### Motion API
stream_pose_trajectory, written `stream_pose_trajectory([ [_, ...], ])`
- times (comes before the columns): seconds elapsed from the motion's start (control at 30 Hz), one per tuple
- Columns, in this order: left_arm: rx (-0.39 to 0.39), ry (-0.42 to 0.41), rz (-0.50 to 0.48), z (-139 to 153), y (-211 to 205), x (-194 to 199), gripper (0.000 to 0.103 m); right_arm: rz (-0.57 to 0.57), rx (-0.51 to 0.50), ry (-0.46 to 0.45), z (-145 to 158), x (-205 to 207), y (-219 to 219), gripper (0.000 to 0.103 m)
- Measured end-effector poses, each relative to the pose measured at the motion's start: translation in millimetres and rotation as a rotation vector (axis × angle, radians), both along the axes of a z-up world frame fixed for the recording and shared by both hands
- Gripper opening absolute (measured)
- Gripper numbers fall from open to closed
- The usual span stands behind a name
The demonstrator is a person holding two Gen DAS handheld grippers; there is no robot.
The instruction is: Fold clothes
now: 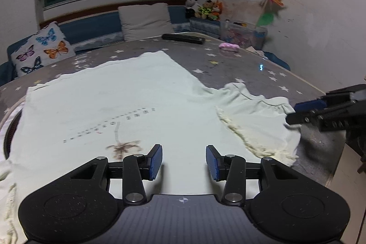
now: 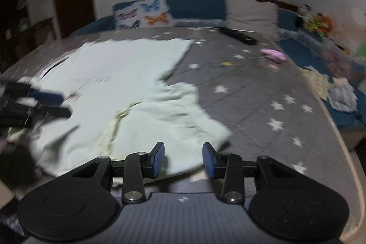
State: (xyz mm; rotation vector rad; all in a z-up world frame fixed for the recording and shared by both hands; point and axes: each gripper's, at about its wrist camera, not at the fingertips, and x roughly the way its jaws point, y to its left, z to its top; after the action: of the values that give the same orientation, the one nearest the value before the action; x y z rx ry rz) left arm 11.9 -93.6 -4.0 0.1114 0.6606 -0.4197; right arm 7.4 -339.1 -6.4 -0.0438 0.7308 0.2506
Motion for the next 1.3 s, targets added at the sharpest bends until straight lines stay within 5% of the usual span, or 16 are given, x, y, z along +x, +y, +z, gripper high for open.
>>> stream_pose_trajectory([
  [0.27, 0.011, 0.011, -0.050, -4, -21, 2, 0.045, -0.133, 0.129, 0.046, -11, 17, -20, 0.035],
  [0.37, 0.017, 0.011, -0.066, -6, -27, 2, 0.046, -0.153, 0.153, 0.045, -12, 19, -21, 0.009],
  [0.63, 0.018, 0.018, -0.100, -11, -40, 2, 0.045, -0.169, 0.238, 0.022, 1, 12, -29, 0.006],
  [1.03, -0.001, 0.010, -0.097, -10, -28, -5, 0.046, 0.084, 0.233, -0.119, 55, 8, 27, 0.006],
  [1.3, -0.019, -0.013, 0.032, -1, 21, -9, 0.048, 0.286, 0.193, -0.059, 31, 18, 92, 0.008],
])
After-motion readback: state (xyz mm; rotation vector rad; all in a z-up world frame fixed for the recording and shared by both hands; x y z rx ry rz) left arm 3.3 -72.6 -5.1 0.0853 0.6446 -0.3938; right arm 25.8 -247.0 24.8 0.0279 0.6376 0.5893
